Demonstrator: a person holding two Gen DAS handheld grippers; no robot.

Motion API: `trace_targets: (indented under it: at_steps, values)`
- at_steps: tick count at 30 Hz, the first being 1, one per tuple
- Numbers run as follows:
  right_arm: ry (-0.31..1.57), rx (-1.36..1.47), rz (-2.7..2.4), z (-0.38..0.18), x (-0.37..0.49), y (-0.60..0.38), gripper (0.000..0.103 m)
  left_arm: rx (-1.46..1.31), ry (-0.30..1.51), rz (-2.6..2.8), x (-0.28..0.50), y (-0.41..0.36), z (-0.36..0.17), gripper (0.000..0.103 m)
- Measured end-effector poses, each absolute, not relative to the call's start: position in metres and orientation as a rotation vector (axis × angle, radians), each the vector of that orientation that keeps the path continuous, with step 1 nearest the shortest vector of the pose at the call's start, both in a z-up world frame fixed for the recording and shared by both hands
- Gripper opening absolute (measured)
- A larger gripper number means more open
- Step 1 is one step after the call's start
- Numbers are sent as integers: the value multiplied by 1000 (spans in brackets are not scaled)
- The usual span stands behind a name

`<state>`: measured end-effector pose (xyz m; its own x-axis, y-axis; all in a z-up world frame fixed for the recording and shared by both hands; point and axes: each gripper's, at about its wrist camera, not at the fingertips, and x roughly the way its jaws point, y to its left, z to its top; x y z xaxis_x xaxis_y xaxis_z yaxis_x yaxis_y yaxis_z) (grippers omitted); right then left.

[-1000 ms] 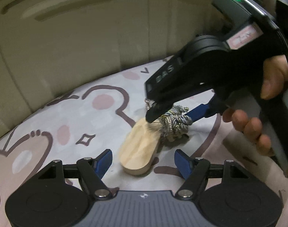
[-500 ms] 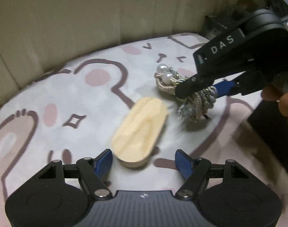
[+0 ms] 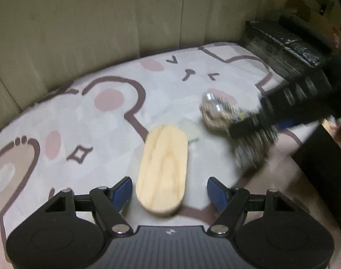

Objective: Organize objects
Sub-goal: 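Grasp the wooden block with the left tool while the right tool grasps the beaded rope keychain, then lift and carry the wooden block and rope keychain over the black box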

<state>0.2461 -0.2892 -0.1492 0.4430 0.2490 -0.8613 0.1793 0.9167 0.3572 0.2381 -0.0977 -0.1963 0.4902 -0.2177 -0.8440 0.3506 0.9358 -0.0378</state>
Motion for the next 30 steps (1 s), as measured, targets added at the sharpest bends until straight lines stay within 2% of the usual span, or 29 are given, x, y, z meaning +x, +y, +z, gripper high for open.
trace_targets:
  at_steps: [7, 11, 14, 17, 30]
  values:
    - [1162, 304, 123, -150, 240, -279, 37, 140, 969, -317, 252, -109, -202, 73]
    - [1183, 256, 142, -158, 243, -274, 38, 129, 961, -321, 254, -110, -203, 68]
    - [1187, 267, 153, -161, 249, -274, 38, 137, 958, -319, 254, -110, -203, 62]
    - [1181, 272, 165, -162, 250, -276, 38, 122, 970, -298, 254, -105, -200, 47]
    - [1131, 232, 170, -144, 239, -273, 37, 125, 1021, -242, 238, -102, -183, 46]
